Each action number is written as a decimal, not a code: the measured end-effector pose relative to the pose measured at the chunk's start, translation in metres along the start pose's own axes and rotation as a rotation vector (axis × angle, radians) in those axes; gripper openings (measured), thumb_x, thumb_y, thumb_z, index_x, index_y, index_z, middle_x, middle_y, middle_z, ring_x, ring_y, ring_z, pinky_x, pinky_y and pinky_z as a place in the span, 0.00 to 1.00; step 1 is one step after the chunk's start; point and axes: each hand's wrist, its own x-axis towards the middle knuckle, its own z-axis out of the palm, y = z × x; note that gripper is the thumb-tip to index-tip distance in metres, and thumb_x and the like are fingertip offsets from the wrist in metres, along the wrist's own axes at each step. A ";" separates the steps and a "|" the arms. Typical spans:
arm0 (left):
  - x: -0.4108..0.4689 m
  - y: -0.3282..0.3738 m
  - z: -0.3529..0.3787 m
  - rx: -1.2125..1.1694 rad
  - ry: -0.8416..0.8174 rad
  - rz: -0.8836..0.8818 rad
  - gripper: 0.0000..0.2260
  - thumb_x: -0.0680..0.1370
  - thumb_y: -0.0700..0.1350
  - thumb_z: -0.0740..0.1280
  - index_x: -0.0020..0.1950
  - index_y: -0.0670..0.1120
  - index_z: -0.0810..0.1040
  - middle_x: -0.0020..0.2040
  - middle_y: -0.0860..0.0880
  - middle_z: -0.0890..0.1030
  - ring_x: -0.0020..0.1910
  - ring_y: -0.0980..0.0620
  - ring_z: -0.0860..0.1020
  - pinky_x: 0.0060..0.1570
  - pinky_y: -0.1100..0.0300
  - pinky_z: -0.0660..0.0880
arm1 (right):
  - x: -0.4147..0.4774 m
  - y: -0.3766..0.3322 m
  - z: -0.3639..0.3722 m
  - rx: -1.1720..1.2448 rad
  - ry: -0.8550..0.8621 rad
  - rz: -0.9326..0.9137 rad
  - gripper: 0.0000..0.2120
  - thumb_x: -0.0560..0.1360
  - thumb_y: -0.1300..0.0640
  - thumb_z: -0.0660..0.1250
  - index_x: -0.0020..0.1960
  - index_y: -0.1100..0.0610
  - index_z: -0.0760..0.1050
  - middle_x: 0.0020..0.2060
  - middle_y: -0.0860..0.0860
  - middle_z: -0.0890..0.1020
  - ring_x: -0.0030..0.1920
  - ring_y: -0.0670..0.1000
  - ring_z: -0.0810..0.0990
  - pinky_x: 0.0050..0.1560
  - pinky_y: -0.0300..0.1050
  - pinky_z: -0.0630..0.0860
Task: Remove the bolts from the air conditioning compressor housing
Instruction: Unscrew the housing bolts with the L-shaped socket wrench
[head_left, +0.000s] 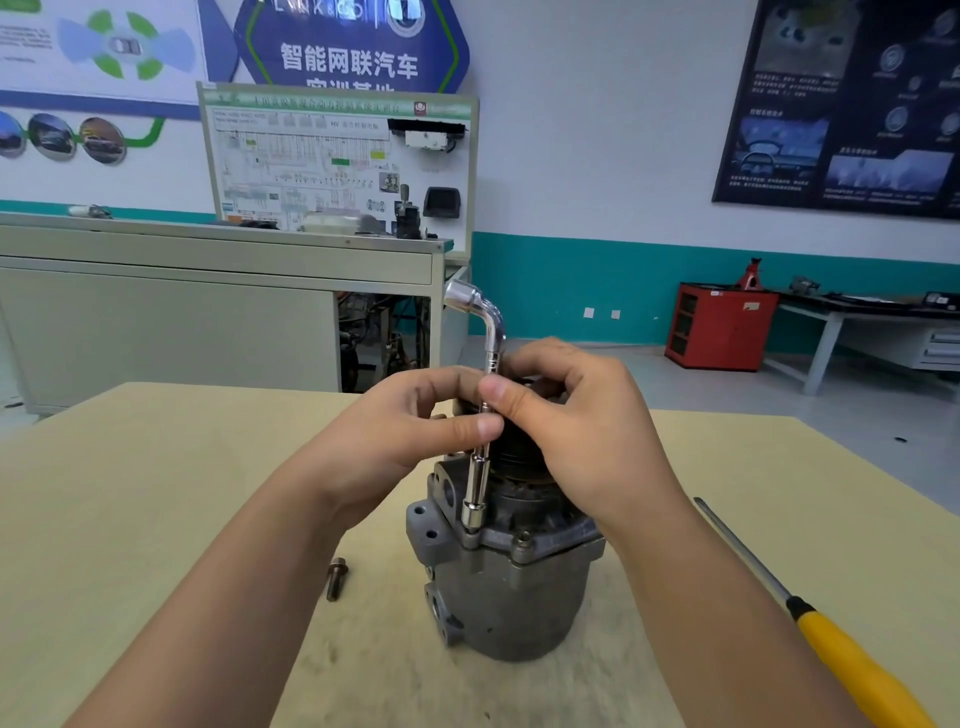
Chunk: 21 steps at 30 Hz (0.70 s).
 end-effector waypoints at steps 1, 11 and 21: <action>-0.001 0.001 0.000 0.004 -0.010 0.001 0.11 0.70 0.45 0.69 0.51 0.44 0.81 0.56 0.45 0.82 0.60 0.49 0.78 0.61 0.56 0.72 | 0.001 0.000 -0.001 0.003 -0.005 -0.001 0.00 0.73 0.54 0.70 0.44 0.50 0.80 0.38 0.42 0.79 0.40 0.40 0.76 0.39 0.29 0.71; -0.002 0.003 0.004 0.039 -0.005 -0.016 0.09 0.70 0.45 0.68 0.50 0.49 0.82 0.50 0.47 0.83 0.54 0.50 0.79 0.56 0.57 0.74 | 0.000 0.003 0.002 0.001 -0.003 0.023 0.09 0.70 0.46 0.70 0.48 0.46 0.80 0.39 0.41 0.79 0.42 0.38 0.76 0.38 0.29 0.72; 0.002 -0.001 0.006 0.008 0.075 -0.005 0.07 0.65 0.44 0.73 0.39 0.47 0.77 0.41 0.53 0.81 0.45 0.55 0.79 0.50 0.60 0.74 | 0.000 0.001 0.004 0.045 0.028 -0.018 0.03 0.71 0.54 0.72 0.44 0.50 0.80 0.38 0.43 0.80 0.41 0.41 0.77 0.38 0.30 0.72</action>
